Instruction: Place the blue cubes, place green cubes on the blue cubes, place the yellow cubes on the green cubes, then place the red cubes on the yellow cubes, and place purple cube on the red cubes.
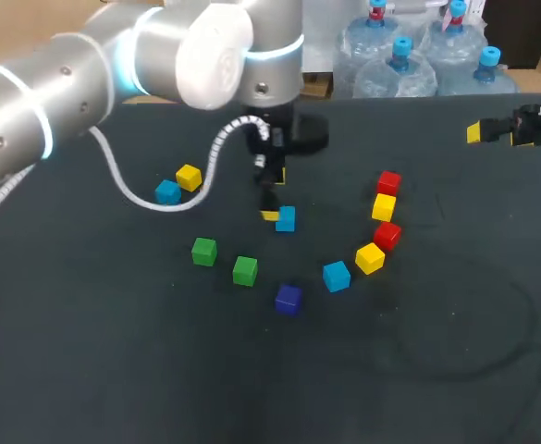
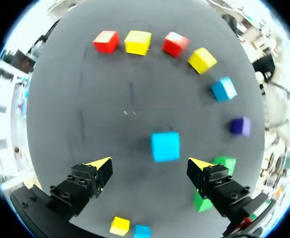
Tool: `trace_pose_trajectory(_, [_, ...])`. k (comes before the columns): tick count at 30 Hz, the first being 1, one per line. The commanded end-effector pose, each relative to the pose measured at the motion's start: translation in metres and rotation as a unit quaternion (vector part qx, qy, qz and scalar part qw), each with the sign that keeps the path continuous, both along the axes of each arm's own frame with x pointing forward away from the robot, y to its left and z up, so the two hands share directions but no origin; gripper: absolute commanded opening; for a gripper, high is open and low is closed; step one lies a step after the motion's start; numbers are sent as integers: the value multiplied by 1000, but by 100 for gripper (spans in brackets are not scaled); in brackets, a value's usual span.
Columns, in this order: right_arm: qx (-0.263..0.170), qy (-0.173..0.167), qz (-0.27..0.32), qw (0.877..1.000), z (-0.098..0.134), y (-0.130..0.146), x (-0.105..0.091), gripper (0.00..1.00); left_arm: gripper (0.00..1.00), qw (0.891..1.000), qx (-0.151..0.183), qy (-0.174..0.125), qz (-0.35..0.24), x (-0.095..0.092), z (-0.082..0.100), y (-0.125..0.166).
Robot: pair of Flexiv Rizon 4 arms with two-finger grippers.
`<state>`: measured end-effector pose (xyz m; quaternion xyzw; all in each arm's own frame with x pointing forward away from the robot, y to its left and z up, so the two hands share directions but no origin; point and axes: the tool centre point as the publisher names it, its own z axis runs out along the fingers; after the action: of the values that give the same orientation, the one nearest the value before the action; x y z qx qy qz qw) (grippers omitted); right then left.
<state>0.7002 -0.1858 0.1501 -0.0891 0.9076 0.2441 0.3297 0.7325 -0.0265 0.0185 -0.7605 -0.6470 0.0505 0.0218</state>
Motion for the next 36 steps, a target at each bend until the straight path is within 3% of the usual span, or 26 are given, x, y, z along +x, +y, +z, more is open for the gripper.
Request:
trace_pose_trajectory(1, [-1,0,-2,1000,0,1,-1,100,100,1000,-16,-10,-24,-16,12,38])
trace_pose_trajectory(9, [-1,0,-2,1000,0,1,-1,100,100,999,17,-6,-35,-15,19,96])
trace_pose_trajectory(16, [-1,0,-2,1000,0,1,-1,100,100,997,22,-34,-61,-4,23,124])
trace_pose_trajectory(36, [-1,0,-2,1000,0,1,-1,100,100,995,36,-56,-74,30,2,187])
